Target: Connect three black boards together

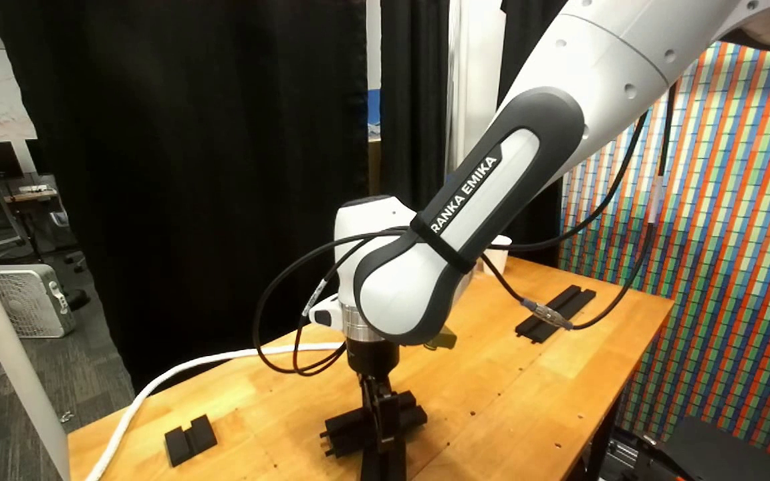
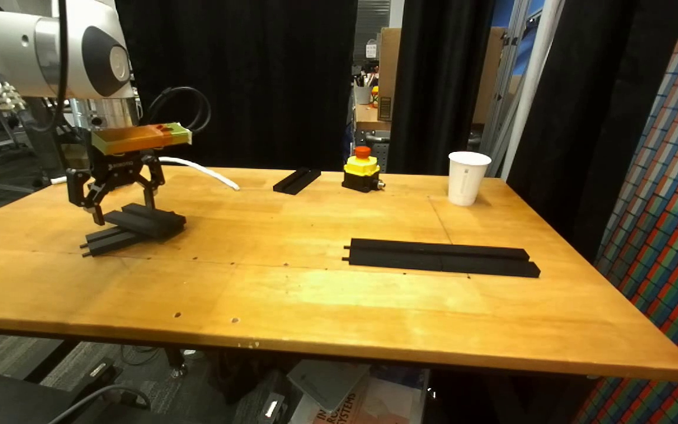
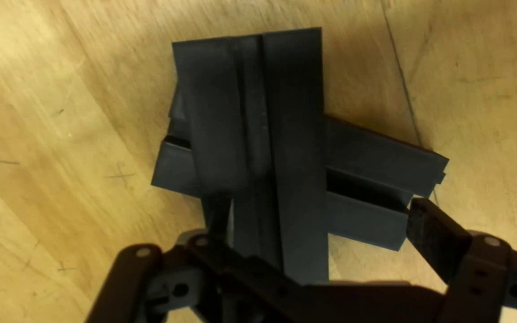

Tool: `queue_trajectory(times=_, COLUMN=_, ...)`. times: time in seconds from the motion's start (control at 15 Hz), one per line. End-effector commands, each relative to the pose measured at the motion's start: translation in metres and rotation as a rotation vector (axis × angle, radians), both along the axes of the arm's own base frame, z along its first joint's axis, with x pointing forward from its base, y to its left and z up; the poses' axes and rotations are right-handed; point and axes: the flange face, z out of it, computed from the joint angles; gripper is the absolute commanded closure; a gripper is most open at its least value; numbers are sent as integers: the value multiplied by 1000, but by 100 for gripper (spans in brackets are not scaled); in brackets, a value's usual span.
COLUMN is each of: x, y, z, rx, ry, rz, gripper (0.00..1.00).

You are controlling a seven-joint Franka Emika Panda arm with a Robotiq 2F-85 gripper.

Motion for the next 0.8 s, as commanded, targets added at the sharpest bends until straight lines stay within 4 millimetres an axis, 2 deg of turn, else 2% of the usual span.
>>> queue_trajectory(times=0.0, x=19, y=-2, z=-1, rx=-1, ry=-30, rz=18, gripper=0)
queue_trajectory(times=0.73, x=35, y=-19, z=-13, rx=-2, ry=-21, rz=-15, gripper=0)
